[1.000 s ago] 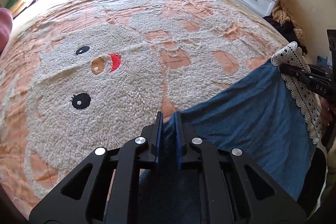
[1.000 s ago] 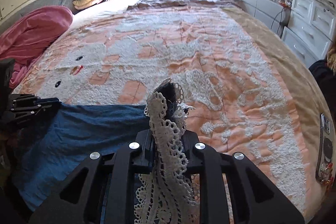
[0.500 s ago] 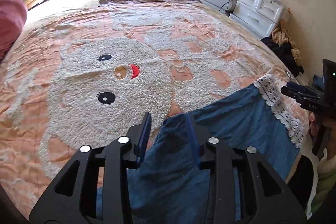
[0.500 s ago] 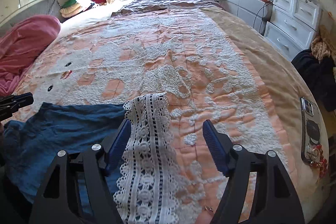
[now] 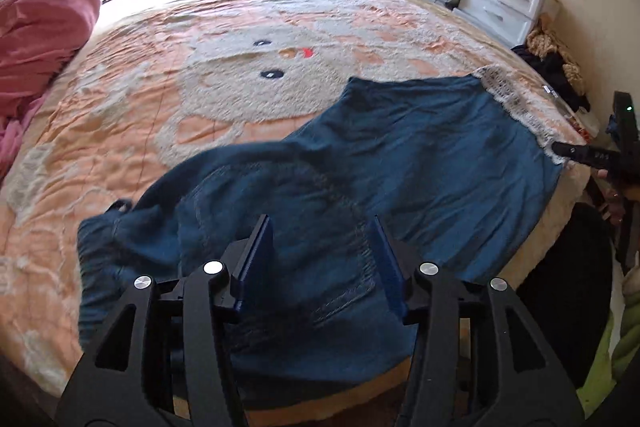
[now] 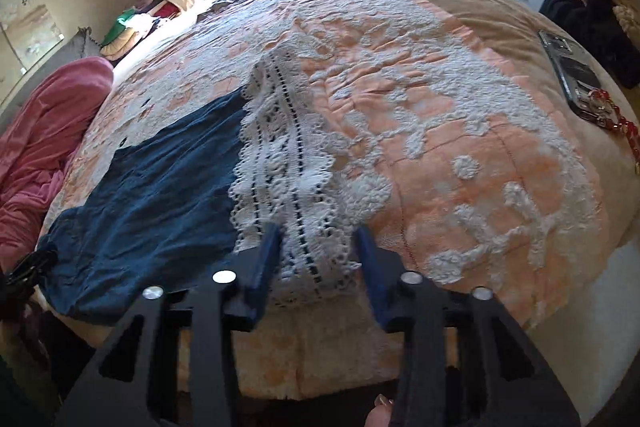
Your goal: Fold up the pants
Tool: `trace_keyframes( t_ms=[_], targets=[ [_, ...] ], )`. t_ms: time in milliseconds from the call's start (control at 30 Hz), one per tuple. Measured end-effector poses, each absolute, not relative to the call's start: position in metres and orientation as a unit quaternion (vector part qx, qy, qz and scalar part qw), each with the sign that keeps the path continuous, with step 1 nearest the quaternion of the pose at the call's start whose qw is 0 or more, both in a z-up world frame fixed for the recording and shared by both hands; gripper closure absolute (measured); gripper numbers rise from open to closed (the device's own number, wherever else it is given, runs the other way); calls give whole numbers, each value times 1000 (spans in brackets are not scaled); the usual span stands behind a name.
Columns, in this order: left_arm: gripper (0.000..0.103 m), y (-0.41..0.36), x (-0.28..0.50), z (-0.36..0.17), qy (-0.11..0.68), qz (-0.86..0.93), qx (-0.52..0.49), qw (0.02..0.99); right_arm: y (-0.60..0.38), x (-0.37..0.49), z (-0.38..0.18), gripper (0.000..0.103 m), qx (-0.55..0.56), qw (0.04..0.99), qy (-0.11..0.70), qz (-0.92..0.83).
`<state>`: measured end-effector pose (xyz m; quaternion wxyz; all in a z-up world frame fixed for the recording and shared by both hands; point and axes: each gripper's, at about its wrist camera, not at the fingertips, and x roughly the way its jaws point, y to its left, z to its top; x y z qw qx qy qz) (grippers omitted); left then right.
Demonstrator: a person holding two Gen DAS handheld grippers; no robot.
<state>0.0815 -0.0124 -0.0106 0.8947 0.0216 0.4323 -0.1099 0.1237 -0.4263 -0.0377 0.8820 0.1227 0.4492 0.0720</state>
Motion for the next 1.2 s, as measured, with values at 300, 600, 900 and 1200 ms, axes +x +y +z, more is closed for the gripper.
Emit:
trace_keyframes(
  t_ms=[300,600,900,1200],
  targets=[
    [60,19,80,-26,452,-71,29,889,-415,105,-33,79,39,890,451,54],
    [47,16,78,-30,441,-89,25,893,-421,104,-37,65,63,891,448,42],
    [29,-15,59,1,422,-134,22,896,-429,70,-11,49,100,909,400,52],
    [17,-64,68,34,399,-190,32,897,-416,49,-11,34,102,906,403,77]
  ],
)
